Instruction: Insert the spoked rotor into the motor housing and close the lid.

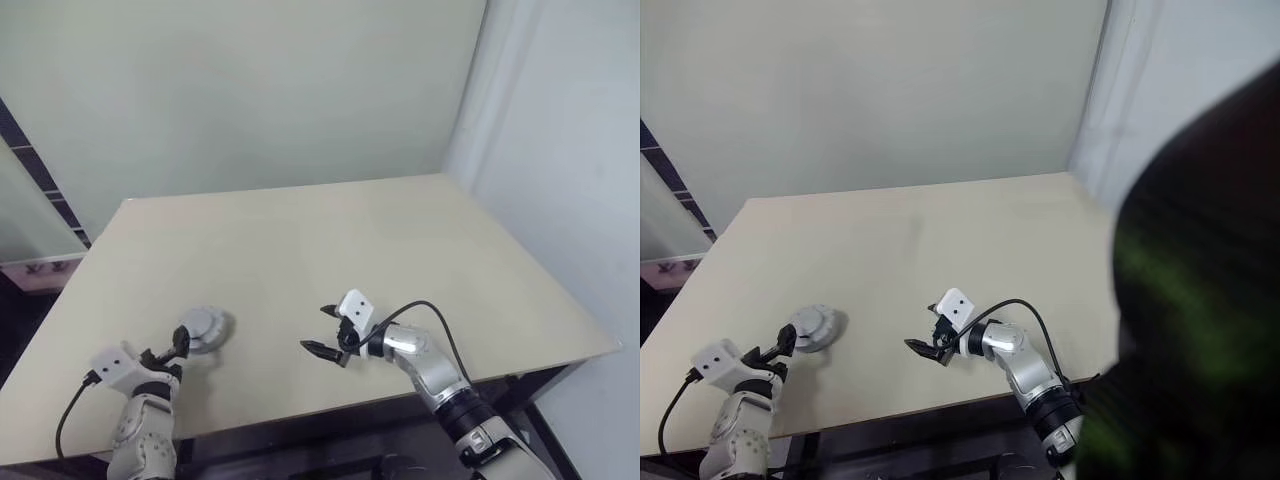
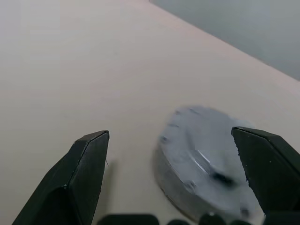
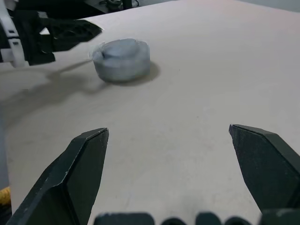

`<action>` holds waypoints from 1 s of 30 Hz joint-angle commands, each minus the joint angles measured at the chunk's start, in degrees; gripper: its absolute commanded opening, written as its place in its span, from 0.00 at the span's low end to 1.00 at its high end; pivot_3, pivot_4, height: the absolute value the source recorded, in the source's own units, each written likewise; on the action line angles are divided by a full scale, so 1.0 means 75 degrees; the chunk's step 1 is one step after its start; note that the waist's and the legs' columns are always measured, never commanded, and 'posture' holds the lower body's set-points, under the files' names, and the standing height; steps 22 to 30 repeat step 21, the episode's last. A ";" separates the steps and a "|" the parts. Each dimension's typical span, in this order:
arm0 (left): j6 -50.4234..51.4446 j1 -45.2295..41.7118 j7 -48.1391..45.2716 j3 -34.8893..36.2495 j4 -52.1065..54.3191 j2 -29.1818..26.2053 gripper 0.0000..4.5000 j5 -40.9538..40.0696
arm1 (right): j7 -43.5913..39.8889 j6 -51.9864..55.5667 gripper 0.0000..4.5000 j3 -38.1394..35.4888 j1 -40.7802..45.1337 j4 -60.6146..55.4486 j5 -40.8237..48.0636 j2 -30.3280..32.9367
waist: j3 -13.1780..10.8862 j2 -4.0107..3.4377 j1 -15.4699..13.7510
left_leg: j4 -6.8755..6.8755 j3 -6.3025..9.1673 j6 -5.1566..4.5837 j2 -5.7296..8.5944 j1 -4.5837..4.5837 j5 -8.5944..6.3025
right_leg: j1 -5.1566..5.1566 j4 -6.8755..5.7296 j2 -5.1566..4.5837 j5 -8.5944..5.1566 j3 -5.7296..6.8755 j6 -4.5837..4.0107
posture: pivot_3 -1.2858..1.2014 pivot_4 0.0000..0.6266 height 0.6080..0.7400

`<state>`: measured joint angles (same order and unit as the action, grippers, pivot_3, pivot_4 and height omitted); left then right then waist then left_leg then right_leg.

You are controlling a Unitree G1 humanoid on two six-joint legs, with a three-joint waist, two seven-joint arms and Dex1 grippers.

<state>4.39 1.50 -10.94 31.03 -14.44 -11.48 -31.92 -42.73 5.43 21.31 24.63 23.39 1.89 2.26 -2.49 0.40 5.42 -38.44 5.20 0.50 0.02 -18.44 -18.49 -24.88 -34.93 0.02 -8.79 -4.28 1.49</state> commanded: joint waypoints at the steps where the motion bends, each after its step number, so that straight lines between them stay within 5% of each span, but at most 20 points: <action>1: -0.0338 0.0263 -0.0341 0.0105 0.0945 -0.0155 0.99 -0.0062 | -0.0006 -0.0191 1.00 -0.0087 0.0271 -0.0172 -0.0041 0.0026 | 0.0000 0.0000 0.0001 | 0.0000 0.0000 0.0000 -0.0001 0.0000 0.0000 | 0.0000 0.0000 0.0000 0.0000 0.0000 0.0000 | 0.52 0.00 1.00; 14: 0.0734 0.2069 -0.2233 -0.2020 0.4749 -0.1200 0.99 0.0220 | 0.0638 0.1748 1.00 -0.1380 -0.0586 -0.2312 0.0386 0.1175 | -0.0003 -0.0009 -0.0007 | -0.0007 -0.0007 -0.0002 0.0003 -0.0004 -0.0001 | 0.0007 0.0003 -0.0004 -0.0009 -0.0004 -0.0009 | 0.52 0.00 1.00; 30: 0.1149 0.1543 -0.2302 -0.2404 0.4815 -0.1362 0.99 0.0346 | 0.0683 0.2049 1.00 -0.1625 -0.0895 -0.2721 0.0441 0.1582 | -0.0009 -0.0019 0.0043 | -0.0006 -0.0037 -0.0005 -0.0015 0.0001 0.0001 | 0.0014 -0.0007 0.0008 -0.0012 -0.0006 -0.0013 | 0.52 0.00 1.00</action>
